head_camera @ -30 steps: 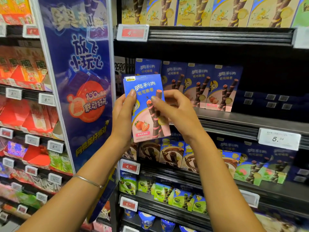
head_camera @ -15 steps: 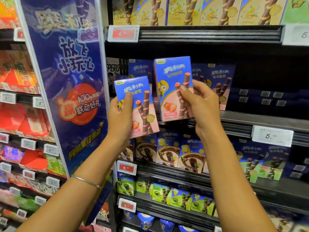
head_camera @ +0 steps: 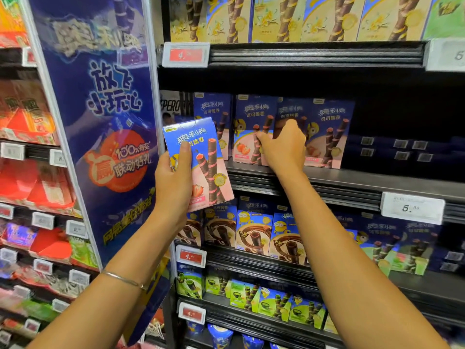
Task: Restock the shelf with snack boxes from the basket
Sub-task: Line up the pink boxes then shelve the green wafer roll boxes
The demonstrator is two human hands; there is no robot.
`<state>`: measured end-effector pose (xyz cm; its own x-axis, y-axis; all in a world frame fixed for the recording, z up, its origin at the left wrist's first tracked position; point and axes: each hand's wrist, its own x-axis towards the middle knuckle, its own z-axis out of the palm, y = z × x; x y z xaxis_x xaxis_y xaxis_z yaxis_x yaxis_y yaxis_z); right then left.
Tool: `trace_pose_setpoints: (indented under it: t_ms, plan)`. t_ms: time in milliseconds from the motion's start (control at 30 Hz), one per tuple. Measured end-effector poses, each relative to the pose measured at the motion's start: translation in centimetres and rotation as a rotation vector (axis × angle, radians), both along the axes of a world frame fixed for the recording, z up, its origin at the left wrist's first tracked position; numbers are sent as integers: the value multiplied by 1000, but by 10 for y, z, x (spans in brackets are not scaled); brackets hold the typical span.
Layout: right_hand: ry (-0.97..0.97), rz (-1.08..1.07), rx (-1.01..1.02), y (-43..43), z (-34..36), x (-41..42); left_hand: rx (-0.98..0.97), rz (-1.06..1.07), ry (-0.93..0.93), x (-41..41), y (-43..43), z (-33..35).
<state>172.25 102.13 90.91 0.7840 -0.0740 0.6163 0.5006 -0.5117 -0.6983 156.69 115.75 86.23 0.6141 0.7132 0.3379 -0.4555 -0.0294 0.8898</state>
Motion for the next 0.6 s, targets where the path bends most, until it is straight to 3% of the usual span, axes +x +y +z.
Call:
trace_pose_setpoints:
  t_ms: [600]
  plan:
    - [-9, -8, 0, 12, -1, 4, 7, -49, 15, 4, -2, -5]
